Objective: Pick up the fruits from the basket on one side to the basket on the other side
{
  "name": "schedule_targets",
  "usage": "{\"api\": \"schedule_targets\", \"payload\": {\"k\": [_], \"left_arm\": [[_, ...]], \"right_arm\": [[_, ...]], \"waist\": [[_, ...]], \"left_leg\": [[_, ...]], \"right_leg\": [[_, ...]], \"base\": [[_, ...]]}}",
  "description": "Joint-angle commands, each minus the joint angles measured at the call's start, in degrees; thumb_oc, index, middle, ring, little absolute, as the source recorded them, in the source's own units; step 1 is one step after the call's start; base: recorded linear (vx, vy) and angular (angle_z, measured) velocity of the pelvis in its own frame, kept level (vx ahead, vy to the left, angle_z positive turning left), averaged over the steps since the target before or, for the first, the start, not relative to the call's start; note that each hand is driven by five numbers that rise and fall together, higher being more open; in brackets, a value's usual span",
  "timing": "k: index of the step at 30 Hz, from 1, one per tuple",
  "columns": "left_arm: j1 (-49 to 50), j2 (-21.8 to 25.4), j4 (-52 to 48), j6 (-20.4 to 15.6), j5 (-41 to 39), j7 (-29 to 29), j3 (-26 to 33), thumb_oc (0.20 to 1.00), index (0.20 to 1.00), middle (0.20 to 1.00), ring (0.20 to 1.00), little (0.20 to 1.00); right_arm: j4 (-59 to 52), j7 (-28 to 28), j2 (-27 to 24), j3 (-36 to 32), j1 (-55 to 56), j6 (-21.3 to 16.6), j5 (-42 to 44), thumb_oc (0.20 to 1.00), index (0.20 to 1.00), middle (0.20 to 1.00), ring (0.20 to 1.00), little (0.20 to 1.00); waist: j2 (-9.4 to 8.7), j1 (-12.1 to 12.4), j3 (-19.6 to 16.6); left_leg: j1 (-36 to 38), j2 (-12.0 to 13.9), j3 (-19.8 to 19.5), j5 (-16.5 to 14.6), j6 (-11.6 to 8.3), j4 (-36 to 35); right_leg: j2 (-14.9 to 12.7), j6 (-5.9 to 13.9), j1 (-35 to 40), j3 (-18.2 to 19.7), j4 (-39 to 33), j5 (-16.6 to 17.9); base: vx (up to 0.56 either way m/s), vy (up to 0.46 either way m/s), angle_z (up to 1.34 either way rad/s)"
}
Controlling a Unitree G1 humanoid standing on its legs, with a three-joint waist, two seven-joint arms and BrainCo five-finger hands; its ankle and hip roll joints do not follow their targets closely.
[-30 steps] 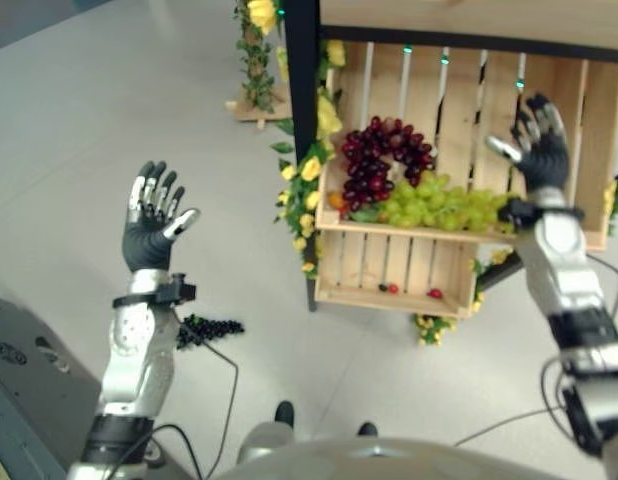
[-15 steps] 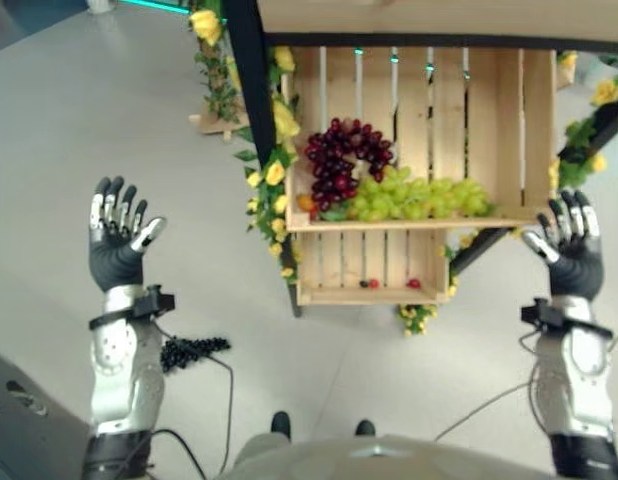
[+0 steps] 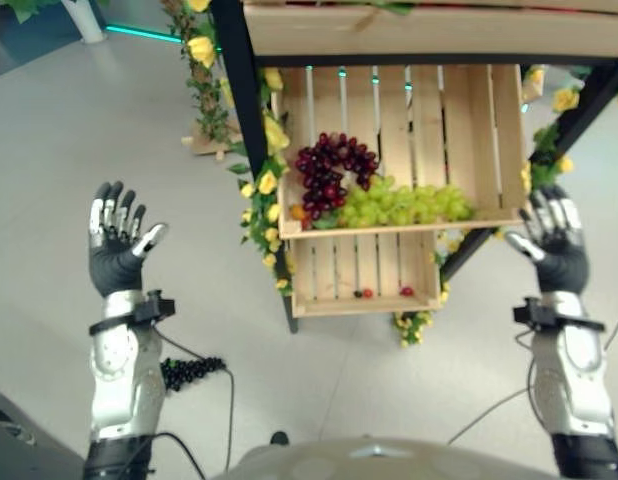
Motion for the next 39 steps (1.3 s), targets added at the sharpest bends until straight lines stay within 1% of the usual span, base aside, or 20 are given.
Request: {"api": "schedule_targets", "payload": {"k": [1, 3, 7, 12, 16, 17, 20, 21, 22, 24, 26, 28, 29, 30, 31, 32, 33, 35, 38, 39], "left_arm": [[-0.08, 12.80, -1.23, 1.59, -6.01, -15.53, -1.16, 1.000, 1.000, 1.000, 1.000, 1.000], [-0.55, 14.27, -0.90, 1.81, -7.25, -16.30, -2.75, 1.000, 1.000, 1.000, 1.000, 1.000], [-1.96, 20.89, -1.28, 3.41, -12.65, -23.60, -7.11, 1.000, 1.000, 1.000, 1.000, 1.000], [-1.84, 21.92, -2.71, 3.44, -13.47, -26.44, -8.27, 1.000, 1.000, 1.000, 1.000, 1.000], [-2.12, 20.91, -4.48, 4.07, -14.17, -27.73, -8.08, 1.000, 1.000, 1.000, 1.000, 1.000], [-3.10, 20.58, -4.43, 4.42, -15.35, -27.81, -8.49, 1.000, 1.000, 1.000, 1.000, 1.000], [-5.57, 19.87, -4.07, 5.53, -16.83, -28.32, -7.81, 1.000, 1.000, 1.000, 1.000, 1.000], [-5.55, 19.87, -4.08, 5.54, -16.84, -28.33, -7.79, 1.000, 1.000, 1.000, 1.000, 1.000], [-6.59, 20.17, -3.79, 5.54, -16.64, -28.69, -8.01, 1.000, 1.000, 1.000, 1.000, 1.000], [-5.88, 19.66, -4.72, 5.10, -16.49, -28.91, -7.36, 1.000, 1.000, 1.000, 1.000, 1.000], [-5.36, 19.51, -5.08, 5.18, -16.83, -28.97, -6.62, 1.000, 1.000, 1.000, 1.000, 1.000], [-5.00, 19.69, -5.14, 5.45, -16.65, -29.61, -6.28, 1.000, 1.000, 1.000, 1.000, 1.000], [-4.83, 19.15, -5.39, 5.42, -16.17, -29.59, -6.40, 1.000, 1.000, 1.000, 1.000, 1.000], [-4.79, 19.08, -5.43, 5.43, -16.13, -29.56, -6.43, 1.000, 1.000, 1.000, 1.000, 1.000], [-4.98, 18.67, -5.17, 5.35, -15.80, -29.31, -6.71, 1.000, 1.000, 1.000, 1.000, 1.000], [-5.45, 18.78, -5.08, 5.30, -15.35, -29.14, -7.40, 1.000, 1.000, 1.000, 1.000, 1.000], [-5.61, 18.80, -5.01, 5.20, -15.06, -29.10, -8.03, 1.000, 1.000, 1.000, 1.000, 1.000], [-6.93, 17.84, -4.27, 4.45, -14.55, -28.29, -9.36, 1.000, 1.000, 1.000, 1.000, 1.000], [-7.43, 18.38, -4.76, 4.36, -14.32, -27.84, -9.08, 1.000, 1.000, 1.000, 1.000, 1.000], [-7.81, 18.47, -4.56, 4.32, -14.45, -27.59, -9.26, 1.000, 1.000, 1.000, 1.000, 1.000]], "right_arm": [[-4.27, 9.62, -4.54, 3.67, -4.94, 1.24, 7.55, 1.000, 1.000, 1.000, 1.000, 1.000], [-4.24, 10.88, -5.38, 6.07, -5.47, 1.69, 9.61, 1.000, 1.000, 1.000, 1.000, 1.000], [-7.56, 16.18, -12.68, 11.65, -8.65, 3.44, 12.67, 1.000, 1.000, 1.000, 1.000, 1.000], [-8.71, 19.20, -13.95, 13.99, -9.84, 4.77, 14.95, 1.000, 1.000, 1.000, 1.000, 1.000], [-9.80, 20.15, -13.86, 11.89, -9.14, 5.34, 16.29, 1.000, 1.000, 1.000, 1.000, 1.000], [-9.99, 19.73, -14.07, 11.23, -9.30, 4.93, 15.94, 1.000, 1.000, 1.000, 1.000, 1.000], [-11.28, 18.95, -14.83, 9.79, -10.32, 4.23, 14.85, 1.000, 1.000, 1.000, 1.000, 1.000], [-11.28, 18.94, -14.83, 9.79, -10.31, 4.23, 14.85, 1.000, 1.000, 1.000, 1.000, 1.000], [-11.83, 18.86, -14.46, 9.03, -10.35, 3.82, 15.11, 1.000, 1.000, 1.000, 1.000, 1.000], [-11.13, 19.38, -12.61, 10.55, -11.61, 4.38, 14.24, 1.000, 1.000, 1.000, 1.000, 1.000], [-11.02, 19.81, -11.75, 10.87, -11.96, 4.69, 14.51, 1.000, 1.000, 1.000, 1.000, 1.000], [-11.26, 20.38, -10.57, 11.68, -12.87, 4.96, 13.74, 1.000, 1.000, 1.000, 1.000, 1.000], [-11.32, 21.00, -9.89, 11.90, -12.34, 5.58, 12.82, 1.000, 1.000, 1.000, 1.000, 1.000], [-11.39, 21.02, -9.93, 11.87, -12.24, 5.61, 12.79, 1.000, 1.000, 1.000, 1.000, 1.000], [-11.85, 21.15, -9.75, 11.57, -11.82, 5.64, 11.85, 1.000, 1.000, 1.000, 1.000, 1.000], [-11.76, 21.19, -9.34, 11.40, -11.56, 5.74, 11.30, 1.000, 1.000, 1.000, 1.000, 1.000], [-11.56, 21.21, -9.17, 11.04, -10.90, 5.73, 10.82, 1.000, 1.000, 1.000, 1.000, 1.000], [-11.63, 21.90, -8.96, 10.46, -10.38, 6.25, 10.79, 1.000, 1.000, 1.000, 1.000, 1.000], [-12.48, 21.76, -8.75, 10.17, -10.42, 6.08, 10.98, 1.000, 1.000, 1.000, 1.000, 1.000], [-12.44, 21.64, -8.84, 10.27, -10.55, 6.14, 11.00, 1.000, 1.000, 1.000, 1.000, 1.000]], "waist": [[-1.19, 0.87, -1.00], [-1.39, 1.06, -1.09], [-2.12, 2.78, -0.32], [-2.66, 6.07, 0.28], [-2.80, 8.27, 1.59], [-2.95, 7.68, 2.11], [-2.74, 5.05, 2.08], [-2.73, 5.13, 2.07], [-1.62, 4.73, 1.65], [-1.14, 7.44, 0.82], [-1.23, 7.57, 0.73], [-0.73, 8.46, 0.04], [0.58, 8.01, -0.32], [0.56, 7.81, -0.25], [1.26, 6.67, 0.14], [2.13, 5.47, 0.81], [2.66, 4.16, 1.07], [4.72, 2.00, 1.63], [5.05, 1.92, 2.09], [4.87, 1.18, 1.93]], "left_leg": [[-2.32, -1.23, -0.25, -3.85, 0.45, 3.59], [-2.73, -1.25, -0.64, -3.57, 0.35, 3.81], [-3.62, -1.11, -3.20, -3.25, -0.54, 5.46], [-5.61, -1.28, -7.43, -1.84, -1.69, 6.05], [-9.62, -1.86, -9.84, -0.08, -3.07, 7.63], [-11.55, -1.01, -5.13, -0.80, -3.51, 9.96], [-14.50, 4.04, 17.15, -1.98, -1.47, 15.60], [-14.51, 4.09, 17.23, -2.03, -1.47, 15.65], [-14.79, 5.51, 23.80, -0.74, -1.04, 14.63], [-14.74, 1.85, 17.96, -2.43, 0.16, 13.09], [-14.47, 1.42, 17.90, -2.85, 0.47, 12.92], [-12.62, -0.48, 17.10, -3.95, 2.13, 10.97], [-9.52, -3.21, 14.82, -5.49, 4.19, 9.19], [-9.19, -3.75, 14.66, -5.54, 4.57, 8.80], [-7.02, -5.47, 12.63, -5.81, 5.74, 7.38], [-5.54, -6.27, 10.45, -5.96, 6.60, 6.40], [-4.73, -6.81, 8.13, -5.89, 7.12, 5.66], [-2.87, -6.59, 1.75, -3.50, 6.40, 3.42], [-3.01, -5.79, -1.46, -4.04, 5.32, 4.20], [-2.94, -6.07, -3.54, -4.43, 4.97, 4.50]], "right_leg": [[-1.48, 3.46, -2.24, -1.82, 5.85, -4.12], [-1.49, 3.38, -2.39, -2.21, 5.97, -4.15], [-1.50, 2.94, -1.27, -4.76, 5.94, -4.72], [-1.61, 2.66, -0.13, -10.42, 4.77, -4.93], [-1.96, 2.43, 0.18, -16.53, 3.96, -5.14], [-2.04, 2.64, 0.65, -17.49, 3.73, -6.09], [-3.08, 2.94, -0.37, -20.71, 4.03, -5.43], [-3.08, 2.94, -0.41, -20.62, 4.05, -5.42], [-2.58, 2.18, 0.07, -23.01, 3.57, -5.87], [-3.64, 2.37, 1.63, -24.24, 4.74, -6.57], [-4.29, 2.47, 2.06, -24.60, 5.84, -7.08], [-6.64, 3.56, 1.84, -25.92, 10.65, -6.97], [-11.19, 5.29, 0.06, -25.09, 20.18, -3.25], [-11.97, 5.90, -0.09, -25.08, 21.23, -3.39], [-15.10, 7.04, -1.40, -23.46, 27.70, -0.65], [-16.46, 7.11, -3.47, -20.91, 33.15, 0.71], [-15.79, 7.07, -5.83, -16.63, 36.36, 0.42], [-7.90, 3.80, -14.70, -7.42, 35.31, -4.63], [-9.37, 3.67, -15.54, -7.50, 28.66, -4.87], [-8.09, 4.20, -17.33, -3.79, 23.96, -3.97]], "base": [[0.00, 0.000, 0.00], [0.00, -0.031, 0.11], [-0.02, -0.070, 0.33], [-0.04, -0.081, 0.66], [-0.05, -0.053, 0.93], [-0.06, 0.019, 1.40], [-0.08, 0.072, 1.31], [-0.01, 0.098, 0.89], [0.03, 0.136, 0.78], [0.18, 0.256, 0.81], [0.18, 0.210, 0.27], [0.25, 0.322, 0.19], [0.22, 0.318, 0.50], [0.33, 0.450, 0.84], [0.17, 0.284, 0.81], [0.19, 0.303, 1.22], [0.11, 0.173, 1.07], [0.07, 0.022, 1.48], [0.07, -0.094, 1.36], [0.19, -0.133, 1.38]]}}
